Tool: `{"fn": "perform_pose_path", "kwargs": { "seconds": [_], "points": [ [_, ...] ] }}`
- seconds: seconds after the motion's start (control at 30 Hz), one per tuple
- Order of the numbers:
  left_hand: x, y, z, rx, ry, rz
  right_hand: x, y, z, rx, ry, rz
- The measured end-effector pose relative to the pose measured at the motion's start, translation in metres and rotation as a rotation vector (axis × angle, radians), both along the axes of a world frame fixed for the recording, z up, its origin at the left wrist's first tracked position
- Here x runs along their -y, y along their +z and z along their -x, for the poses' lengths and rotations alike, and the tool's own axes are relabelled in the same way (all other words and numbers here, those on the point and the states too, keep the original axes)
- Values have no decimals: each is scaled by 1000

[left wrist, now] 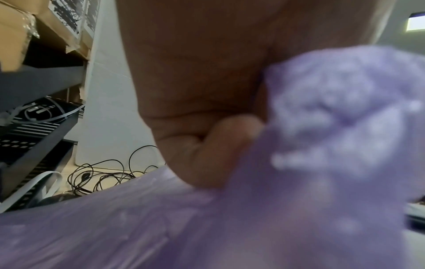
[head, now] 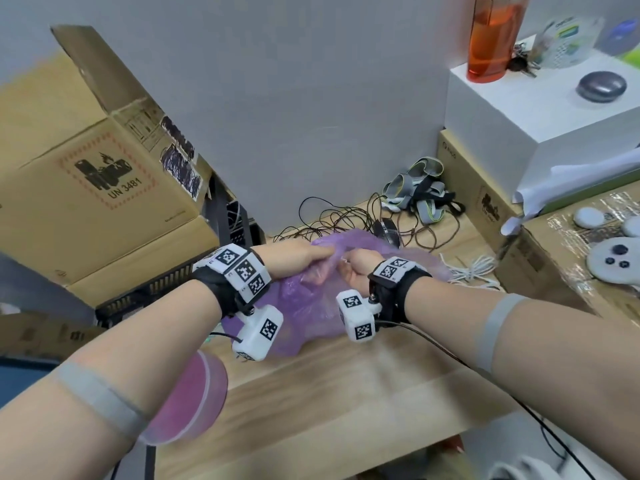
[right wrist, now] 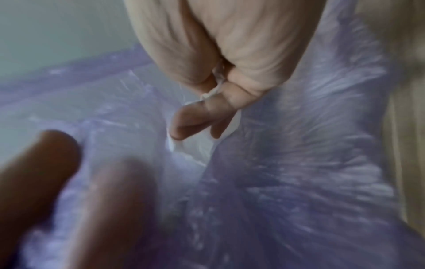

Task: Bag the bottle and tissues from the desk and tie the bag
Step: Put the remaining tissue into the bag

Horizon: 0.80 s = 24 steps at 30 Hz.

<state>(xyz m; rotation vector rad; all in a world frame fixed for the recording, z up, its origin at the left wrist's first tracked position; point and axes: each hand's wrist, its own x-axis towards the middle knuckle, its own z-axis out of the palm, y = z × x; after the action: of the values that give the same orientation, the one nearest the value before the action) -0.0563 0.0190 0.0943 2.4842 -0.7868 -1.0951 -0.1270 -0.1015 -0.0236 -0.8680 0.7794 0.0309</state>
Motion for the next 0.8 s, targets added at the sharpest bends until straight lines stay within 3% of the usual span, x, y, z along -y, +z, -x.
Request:
{"fn": "perform_pose_path", "kwargs": {
  "seconds": [0.07,0.13,0.23,0.3,0.37,0.53,0.63,0.8],
  "points": [
    [-5,-2,0,-33,29,10,-1,-1,-2,52,-80,-55],
    [-6,-3,-1,-123,143,96,-4,-3,-8,20,-2,142],
    [-5,1,-2,-284,279,231,-8,-1,0,-112,554,695],
    [-4,5,-4,-322,309,273,-9,-1,13,-132,823,831],
    [-3,8,-9,-338,333,321,-4,-7,20,-168,932,920],
    [-9,11,-28,-323,557,487,14,7,33,-316,870,947],
    [-16,14,-41,-250,650,585,27,10,45,-298,914,976],
    [-39,33,-71,-104,807,713,64,8,61,-186,893,728]
  ]
}}
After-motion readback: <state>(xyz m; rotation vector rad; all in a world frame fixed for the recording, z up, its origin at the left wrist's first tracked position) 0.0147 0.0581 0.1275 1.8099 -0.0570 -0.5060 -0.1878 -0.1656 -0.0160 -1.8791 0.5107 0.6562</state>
